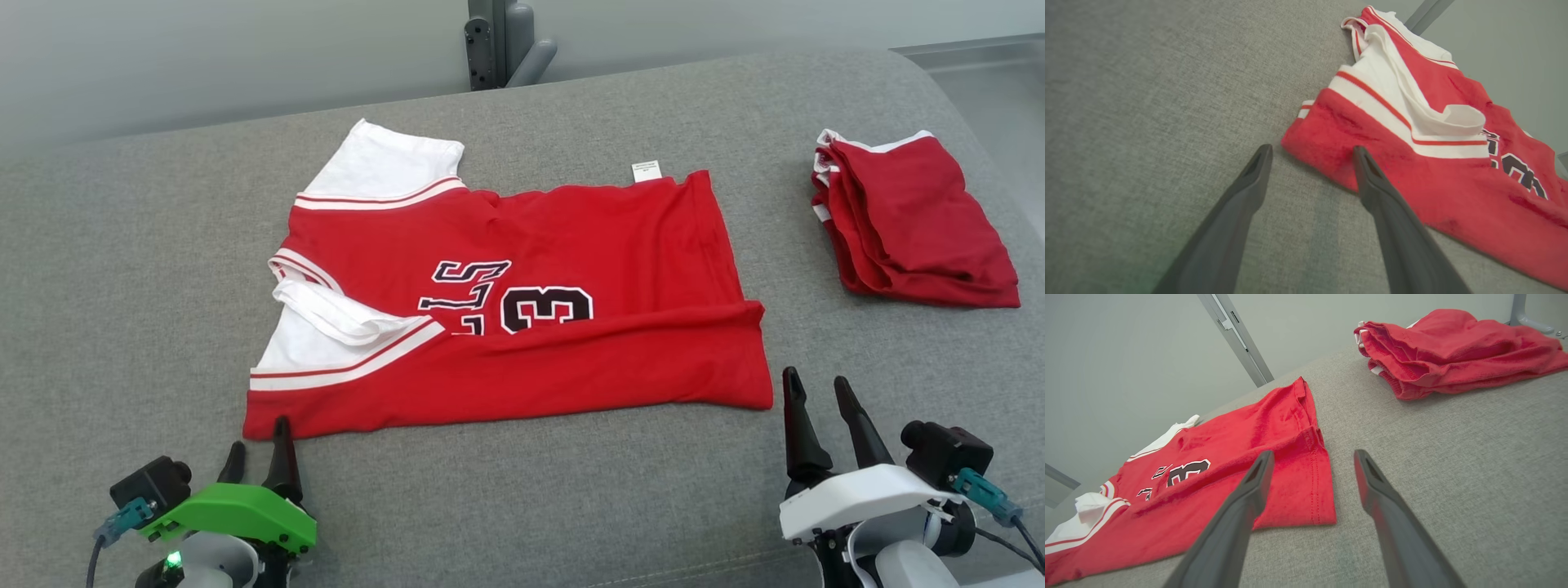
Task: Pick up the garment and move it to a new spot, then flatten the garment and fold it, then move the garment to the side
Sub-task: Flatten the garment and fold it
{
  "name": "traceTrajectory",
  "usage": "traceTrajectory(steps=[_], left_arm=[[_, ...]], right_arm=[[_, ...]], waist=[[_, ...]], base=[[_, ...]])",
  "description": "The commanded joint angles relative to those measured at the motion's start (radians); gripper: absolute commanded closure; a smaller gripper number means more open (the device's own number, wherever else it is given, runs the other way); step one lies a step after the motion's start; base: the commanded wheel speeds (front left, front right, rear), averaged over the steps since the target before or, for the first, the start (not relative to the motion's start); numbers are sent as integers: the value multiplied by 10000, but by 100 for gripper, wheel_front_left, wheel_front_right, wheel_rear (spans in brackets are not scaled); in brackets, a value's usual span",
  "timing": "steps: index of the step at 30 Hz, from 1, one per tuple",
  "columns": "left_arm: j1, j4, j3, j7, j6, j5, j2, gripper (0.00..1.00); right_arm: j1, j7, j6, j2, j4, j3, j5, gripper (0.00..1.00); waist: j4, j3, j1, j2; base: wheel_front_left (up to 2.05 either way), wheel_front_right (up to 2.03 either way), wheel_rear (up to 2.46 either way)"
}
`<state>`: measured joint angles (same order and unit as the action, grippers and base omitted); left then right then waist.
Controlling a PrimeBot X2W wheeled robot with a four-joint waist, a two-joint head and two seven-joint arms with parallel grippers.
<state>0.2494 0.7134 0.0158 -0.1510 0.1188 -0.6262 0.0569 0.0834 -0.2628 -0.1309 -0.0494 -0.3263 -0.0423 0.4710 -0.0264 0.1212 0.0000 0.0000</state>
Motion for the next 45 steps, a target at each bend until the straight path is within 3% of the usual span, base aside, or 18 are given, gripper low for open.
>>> traceTrajectory(steps=[1, 8, 9, 10, 11, 12, 13, 20, 30, 38, 39, 40, 41, 42, 43, 45], left_arm=[[180, 44, 52, 19, -8, -94, 73, 0], [551, 707, 211, 204, 64, -964, 4, 0], [603, 773, 142, 265, 82, -1069, -12, 4], [642, 829, 79, 293, 96, -1113, -23, 21], [680, 873, 17, 287, 105, -1190, -31, 56], [716, 904, -73, 263, 113, -1216, -35, 73], [742, 929, -154, 213, 122, -1236, -38, 100], [900, 701, -519, -591, 124, -1276, 60, 100], [474, -90, -1072, -930, 125, -1491, 159, 100], [290, -415, -1259, -1049, 125, -1455, 234, 100], [283, -442, -1266, -1059, 125, -1445, 240, 100], [273, -470, -1276, -1071, 125, -1430, 241, 100], [258, -503, -1283, -1063, 124, -1415, 243, 100], [239, -539, -1287, -1072, 124, -1406, 243, 100], [211, -589, -1284, -1078, 124, -1397, 248, 100], [117, -727, -1250, -1091, 119, -1347, 282, 100]], right_arm=[[-90, -27, 6, -25, 57, -9, -60, 0], [-10, -27, 6, -23, -179, -229, 14, 0], [5, -27, 6, -23, -277, -279, 10, 0], [29, -23, 6, -23, -389, -318, -6, 0], [69, -19, 6, -25, -488, -354, -24, 0], [114, -18, 6, -26, -588, -389, -31, 0], [159, -5, 6, -23, -691, -431, -22, 0], [573, 247, 6, -24, -1589, -387, 66, 0], [1528, 445, 6, -30, -3279, -661, 1275, 0], [2695, 689, 6, -10, -5326, -1337, 2373, 0], [2808, 706, 6, -10, -5514, -1456, 2454, 2], [2903, 714, 6, 8, -5684, -1576, 2521, 40], [2989, 757, 6, 13, -5822, -1700, 2644, 65], [3048, 791, 4, 22, -5908, -1831, 2802, 77], [3105, 727, 4, 30, -5962, -1918, 2916, 98], [3235, 507, 6, 8, -6056, -1971, 2966, 100]], waist=[[-23, 21, 0, 0], [-177, 111, 0, 0], [-195, 115, 0, 0], [-211, 117, 0, 0], [-225, 114, 0, 0], [-235, 111, 0, 0], [-241, 105, 0, 0], [-165, 10, 0, 0], [204, -78, 0, 0], [458, -62, 0, 0], [476, -60, 0, 0], [496, -56, 0, 0], [516, -53, 0, 0], [533, -51, 0, 0], [545, -52, 0, 0], [557, -64, 0, 0]], base=[[0, 0, 0], [0, 0, 0], [0, 0, 0], [0, 0, 0], [0, 0, 0], [0, 0, 0], [0, 0, 0], [0, 0, 0], [0, 0, 0], [0, 0, 0], [0, 0, 0], [0, 0, 0], [0, 0, 0], [0, 0, 0], [0, 0, 0], [0, 0, 0]])
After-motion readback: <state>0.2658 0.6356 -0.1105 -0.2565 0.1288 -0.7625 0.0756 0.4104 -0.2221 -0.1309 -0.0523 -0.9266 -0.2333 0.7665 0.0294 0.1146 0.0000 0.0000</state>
